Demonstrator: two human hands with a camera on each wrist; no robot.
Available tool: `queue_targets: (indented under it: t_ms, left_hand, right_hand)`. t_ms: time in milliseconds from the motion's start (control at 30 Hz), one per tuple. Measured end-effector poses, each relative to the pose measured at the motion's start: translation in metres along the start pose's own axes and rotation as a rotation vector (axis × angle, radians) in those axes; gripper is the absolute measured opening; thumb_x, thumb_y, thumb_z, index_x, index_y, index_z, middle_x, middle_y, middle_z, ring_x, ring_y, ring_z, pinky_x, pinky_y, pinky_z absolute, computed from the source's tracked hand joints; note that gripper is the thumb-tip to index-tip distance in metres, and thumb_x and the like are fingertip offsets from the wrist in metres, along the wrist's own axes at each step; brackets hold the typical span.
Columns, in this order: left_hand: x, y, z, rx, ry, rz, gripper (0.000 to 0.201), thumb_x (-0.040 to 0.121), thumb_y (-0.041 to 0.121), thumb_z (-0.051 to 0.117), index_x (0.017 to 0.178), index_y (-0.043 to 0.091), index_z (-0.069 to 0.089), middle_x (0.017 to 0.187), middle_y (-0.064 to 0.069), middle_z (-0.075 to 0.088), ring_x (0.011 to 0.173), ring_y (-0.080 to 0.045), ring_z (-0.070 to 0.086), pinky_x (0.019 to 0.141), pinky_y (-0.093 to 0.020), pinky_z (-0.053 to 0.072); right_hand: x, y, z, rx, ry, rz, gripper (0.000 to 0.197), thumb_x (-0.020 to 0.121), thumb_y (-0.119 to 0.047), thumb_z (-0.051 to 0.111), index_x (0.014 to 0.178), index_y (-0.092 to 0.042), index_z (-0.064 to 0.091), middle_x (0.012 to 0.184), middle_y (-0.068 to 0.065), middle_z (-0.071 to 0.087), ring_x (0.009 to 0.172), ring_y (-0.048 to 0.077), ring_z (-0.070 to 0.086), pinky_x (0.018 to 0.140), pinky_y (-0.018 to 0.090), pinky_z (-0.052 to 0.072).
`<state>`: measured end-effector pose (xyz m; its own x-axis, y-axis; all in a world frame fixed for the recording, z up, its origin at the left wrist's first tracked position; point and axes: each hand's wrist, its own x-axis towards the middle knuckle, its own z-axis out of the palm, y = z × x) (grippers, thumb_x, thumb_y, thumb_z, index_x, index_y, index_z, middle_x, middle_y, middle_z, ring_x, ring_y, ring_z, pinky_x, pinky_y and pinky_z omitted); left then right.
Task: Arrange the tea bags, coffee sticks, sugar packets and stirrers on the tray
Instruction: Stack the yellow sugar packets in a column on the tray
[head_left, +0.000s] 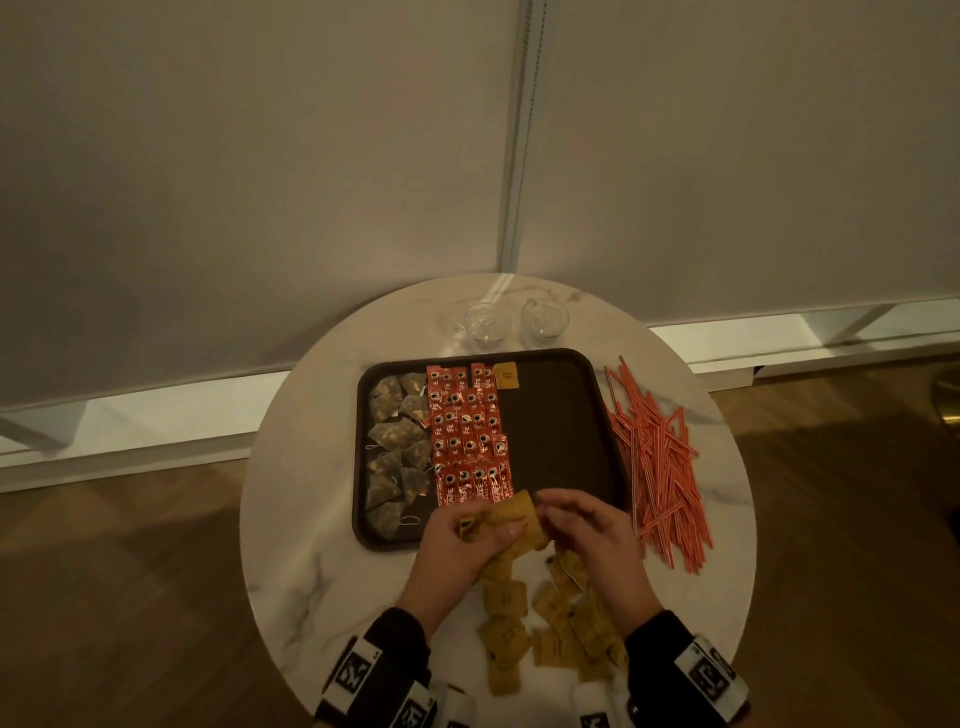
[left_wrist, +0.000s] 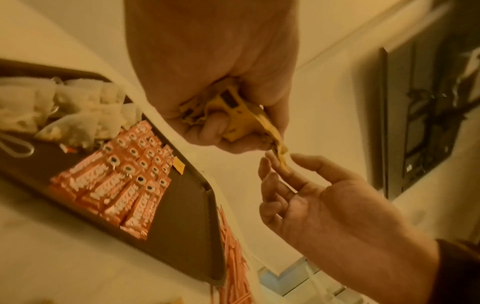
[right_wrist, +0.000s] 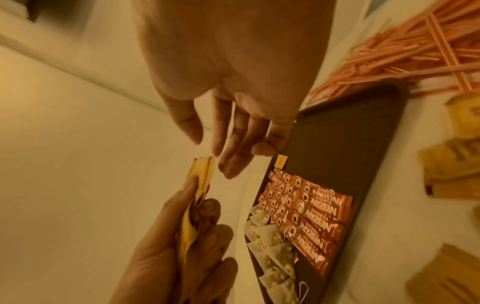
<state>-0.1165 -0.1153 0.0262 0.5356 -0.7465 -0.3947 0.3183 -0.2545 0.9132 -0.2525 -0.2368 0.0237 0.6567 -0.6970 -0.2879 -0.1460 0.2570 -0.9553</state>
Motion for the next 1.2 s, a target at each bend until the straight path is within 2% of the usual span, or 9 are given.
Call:
queue_targets:
  t_ms: [200,300,433,567,667,800,1033,1133,1200]
  left_hand:
    - [0.011,0.004,-0.004,0.084,0.04,-0.009,0.018,0.08,0.025,0.078,0.098,0.026,0.073,0.095,0.013,0.073,0.091,-0.005,0.069,0.075,-0.023,0.057]
    - [0.011,0.002,-0.004,-0.026,0.087,-0.057,0.024,0.077,0.035,0.076,0.099,0.025,0.074,0.102,0.004,0.074,0.096,-0.014,0.07,0.077,-0.03,0.059]
    - [0.011,-0.005,-0.004,-0.036,0.106,-0.114,0.02,0.086,0.029,0.072,0.104,0.021,0.072,0.087,0.005,0.071,0.069,-0.004,0.065,0.052,-0.018,0.046]
    - [0.017,-0.015,-0.005,0.008,0.091,-0.153,0.022,0.087,0.03,0.072,0.106,0.018,0.071,0.081,0.002,0.067,0.058,-0.001,0.058,0.046,-0.017,0.04]
    - [0.022,-0.018,-0.007,-0.029,0.104,-0.214,0.026,0.087,0.037,0.069,0.105,0.019,0.07,0.078,0.004,0.065,0.059,-0.004,0.057,0.047,-0.019,0.039]
    - [0.032,-0.021,-0.006,-0.159,0.113,-0.335,0.027,0.089,0.038,0.066,0.106,0.016,0.067,0.083,-0.001,0.066,0.066,-0.012,0.06,0.049,-0.023,0.041]
    - [0.052,-0.026,-0.003,-0.34,0.099,-0.512,0.033,0.089,0.034,0.061,0.11,0.008,0.063,0.083,-0.012,0.065,0.058,-0.019,0.06,0.042,-0.023,0.041]
    - [0.062,-0.035,-0.005,-0.366,0.091,-0.534,0.05,0.078,0.033,0.064,0.113,-0.002,0.059,0.073,-0.012,0.066,0.05,-0.018,0.06,0.039,-0.023,0.039]
    - [0.065,-0.034,-0.006,-0.394,0.082,-0.526,0.045,0.079,0.027,0.062,0.107,-0.008,0.056,0.068,-0.009,0.061,0.049,-0.017,0.057,0.039,-0.023,0.041]
  right_hand:
    - [0.0,0.001,0.001,-0.075,-0.028,0.008,0.008,0.086,-0.008,0.071,0.093,-0.008,0.076,0.08,0.01,0.074,0.069,0.017,0.066,0.064,0.027,0.05]
    - [0.005,-0.01,-0.005,0.031,0.043,-0.053,0.012,0.084,0.0,0.069,0.096,0.001,0.073,0.082,0.014,0.074,0.072,0.018,0.069,0.065,0.02,0.053]
    - [0.017,-0.021,-0.011,0.015,0.051,-0.104,0.014,0.082,0.003,0.07,0.096,0.002,0.073,0.085,0.014,0.075,0.075,0.02,0.072,0.07,0.022,0.056]
    - [0.043,-0.016,-0.022,-0.041,0.085,-0.034,0.013,0.085,0.003,0.069,0.096,-0.001,0.072,0.087,0.01,0.075,0.076,0.016,0.071,0.069,0.019,0.055]
    - [0.067,-0.003,-0.034,-0.137,0.091,0.06,0.011,0.085,0.0,0.07,0.096,-0.001,0.072,0.089,0.011,0.075,0.076,0.013,0.07,0.068,0.016,0.053]
    - [0.108,0.026,-0.047,-0.375,0.143,0.164,0.006,0.084,-0.01,0.075,0.088,-0.014,0.073,0.086,0.007,0.073,0.074,0.016,0.066,0.072,0.023,0.053]
    - [0.191,0.068,-0.049,-0.583,0.158,0.3,0.007,0.085,-0.008,0.074,0.081,-0.012,0.069,0.075,0.004,0.069,0.053,0.009,0.06,0.05,0.011,0.045]
    - [0.228,0.068,-0.045,-0.651,0.162,0.314,0.009,0.088,-0.011,0.071,0.08,-0.012,0.067,0.071,0.005,0.069,0.053,0.014,0.061,0.053,0.021,0.05]
    - [0.25,0.064,-0.041,-0.671,0.179,0.315,0.017,0.088,-0.011,0.069,0.072,-0.016,0.065,0.066,0.005,0.07,0.051,0.015,0.061,0.055,0.028,0.053]
